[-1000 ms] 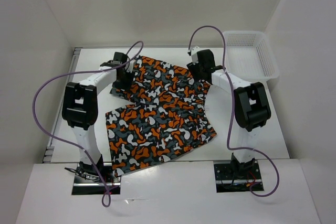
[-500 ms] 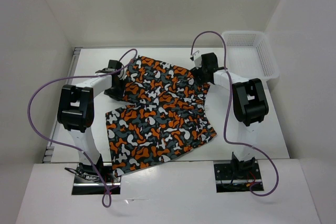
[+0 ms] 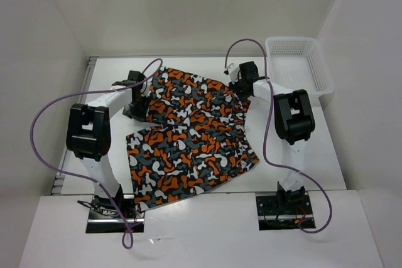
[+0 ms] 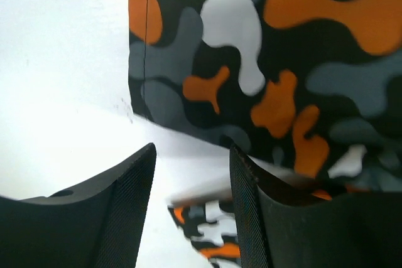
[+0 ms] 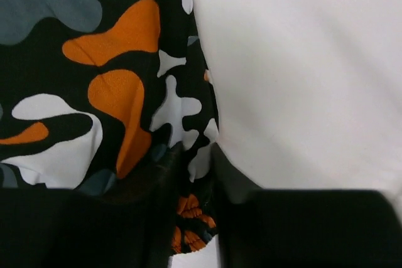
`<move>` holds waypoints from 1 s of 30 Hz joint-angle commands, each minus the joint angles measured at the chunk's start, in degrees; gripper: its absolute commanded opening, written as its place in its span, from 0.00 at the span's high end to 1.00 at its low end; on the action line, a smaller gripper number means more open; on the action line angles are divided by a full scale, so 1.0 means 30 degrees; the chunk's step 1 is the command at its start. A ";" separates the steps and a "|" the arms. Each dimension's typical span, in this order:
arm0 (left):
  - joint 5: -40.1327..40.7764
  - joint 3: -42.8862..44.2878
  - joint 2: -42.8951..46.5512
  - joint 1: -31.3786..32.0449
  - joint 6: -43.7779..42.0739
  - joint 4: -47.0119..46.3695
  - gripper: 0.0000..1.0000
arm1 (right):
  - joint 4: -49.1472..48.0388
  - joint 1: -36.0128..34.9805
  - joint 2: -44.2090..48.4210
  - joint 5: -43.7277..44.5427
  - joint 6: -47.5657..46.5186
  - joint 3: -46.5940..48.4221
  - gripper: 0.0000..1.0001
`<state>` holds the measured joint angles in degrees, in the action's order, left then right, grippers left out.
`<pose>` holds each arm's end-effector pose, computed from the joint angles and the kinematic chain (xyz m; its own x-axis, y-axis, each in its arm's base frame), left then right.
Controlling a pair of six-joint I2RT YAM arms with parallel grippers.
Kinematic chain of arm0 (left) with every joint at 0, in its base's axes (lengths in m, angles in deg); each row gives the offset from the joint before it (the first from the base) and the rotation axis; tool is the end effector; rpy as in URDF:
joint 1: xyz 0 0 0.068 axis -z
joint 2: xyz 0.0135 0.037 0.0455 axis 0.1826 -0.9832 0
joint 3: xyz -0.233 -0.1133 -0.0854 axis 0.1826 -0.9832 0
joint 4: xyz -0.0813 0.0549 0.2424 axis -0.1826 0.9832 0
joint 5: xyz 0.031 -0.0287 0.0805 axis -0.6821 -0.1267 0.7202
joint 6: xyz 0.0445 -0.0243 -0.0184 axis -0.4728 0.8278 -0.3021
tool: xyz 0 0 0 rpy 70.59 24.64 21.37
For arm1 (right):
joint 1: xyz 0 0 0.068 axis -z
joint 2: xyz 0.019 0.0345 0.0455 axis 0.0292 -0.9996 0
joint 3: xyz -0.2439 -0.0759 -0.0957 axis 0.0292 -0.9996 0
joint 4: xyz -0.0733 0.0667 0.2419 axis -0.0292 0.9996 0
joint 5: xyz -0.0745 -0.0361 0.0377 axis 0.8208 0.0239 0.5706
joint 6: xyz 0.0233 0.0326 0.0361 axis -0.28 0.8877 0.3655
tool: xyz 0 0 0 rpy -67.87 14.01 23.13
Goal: Fold and stack the shorts
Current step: Fold the shorts
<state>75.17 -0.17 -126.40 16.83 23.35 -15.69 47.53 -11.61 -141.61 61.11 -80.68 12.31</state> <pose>0.3769 -0.0348 0.1767 -0.9147 0.0974 -0.3922 0.0303 0.9843 0.1738 0.4407 0.1057 0.1568 -0.5597 -0.6108 -0.5600 -0.5836 0.7703 -0.2569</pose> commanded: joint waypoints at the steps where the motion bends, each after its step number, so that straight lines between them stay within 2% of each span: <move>1: -0.1431 0.1792 0.2174 0.0007 -0.0069 0.1810 0.42 | 0.1752 0.0149 -0.0897 -0.0936 -0.0695 0.0627 0.74; 3: -0.2191 0.3109 0.2849 0.0007 -0.0069 0.2423 0.40 | 0.1752 -0.0025 -0.0897 -0.0938 -0.1161 0.0627 0.93; 5: -0.2401 0.4018 0.3029 0.0007 -0.0069 0.2601 0.39 | 0.1402 -0.0027 -0.0491 -0.0706 -0.1166 0.0305 1.00; 7: -0.2839 0.5336 0.3031 0.0007 -0.0069 0.2429 0.35 | 0.1400 -0.0027 0.0327 -0.0499 -0.1954 0.0071 1.00; 11: -0.3251 0.8438 0.0663 0.0181 -0.0069 0.1374 0.32 | 0.2395 -0.1339 0.2058 -0.0526 -0.3360 -0.0658 1.00; 16: -0.4975 1.4821 -0.5634 0.0359 -0.0069 0.1546 0.29 | 0.3010 -0.3658 0.4256 -0.0294 -0.4359 -0.2651 1.00; 17: -0.5182 1.6921 -0.7093 0.0359 -0.0069 0.1751 0.29 | 0.3244 -0.3892 0.4955 -0.0294 -0.4359 -0.2886 1.00; 20: -0.5565 1.9221 -0.9266 0.0359 -0.0069 0.1753 0.28 | 0.3451 -0.4451 0.6187 -0.0118 -0.5058 -0.4201 1.00; 30: -0.6532 2.5873 -1.4399 0.1295 -0.0069 0.3218 0.19 | 0.3627 -0.4920 0.6194 0.0148 -0.5297 -0.4265 1.00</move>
<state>57.83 71.34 -167.80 19.21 23.35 -6.34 57.41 -26.45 -124.06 61.68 -95.72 -0.89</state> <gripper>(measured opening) 0.809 0.004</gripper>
